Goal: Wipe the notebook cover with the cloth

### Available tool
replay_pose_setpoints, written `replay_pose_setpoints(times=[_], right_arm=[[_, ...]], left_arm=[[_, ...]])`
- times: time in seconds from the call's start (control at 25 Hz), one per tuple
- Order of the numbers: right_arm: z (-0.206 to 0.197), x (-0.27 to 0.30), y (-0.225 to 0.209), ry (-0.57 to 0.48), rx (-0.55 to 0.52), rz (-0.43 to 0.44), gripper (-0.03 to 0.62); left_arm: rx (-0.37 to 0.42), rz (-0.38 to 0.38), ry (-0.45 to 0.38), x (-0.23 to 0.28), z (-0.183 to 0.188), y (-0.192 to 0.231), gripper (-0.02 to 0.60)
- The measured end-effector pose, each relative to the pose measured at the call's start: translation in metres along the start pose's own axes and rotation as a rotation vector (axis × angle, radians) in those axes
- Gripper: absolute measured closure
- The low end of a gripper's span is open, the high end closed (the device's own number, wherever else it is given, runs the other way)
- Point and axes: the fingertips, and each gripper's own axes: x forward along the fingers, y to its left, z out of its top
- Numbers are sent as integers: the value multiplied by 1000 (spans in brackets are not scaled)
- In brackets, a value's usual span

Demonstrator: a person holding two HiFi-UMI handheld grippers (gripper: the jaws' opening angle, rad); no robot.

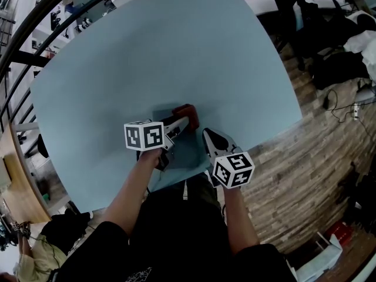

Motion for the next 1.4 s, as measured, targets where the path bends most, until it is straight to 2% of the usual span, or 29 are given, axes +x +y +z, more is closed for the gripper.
replay_pose_setpoints(times=[0.32,0.68,1.4], right_arm=[[1,2,2,7,-8,4,591],[2,12,16,21,-34,34,591],[2,45,59,73,-91,124,591]], left_arm=[[-118,-4,10,-6,2,10,448],[-122,36,2,-30,6,28,448],[-159,111,-85,-91,16,69,448]])
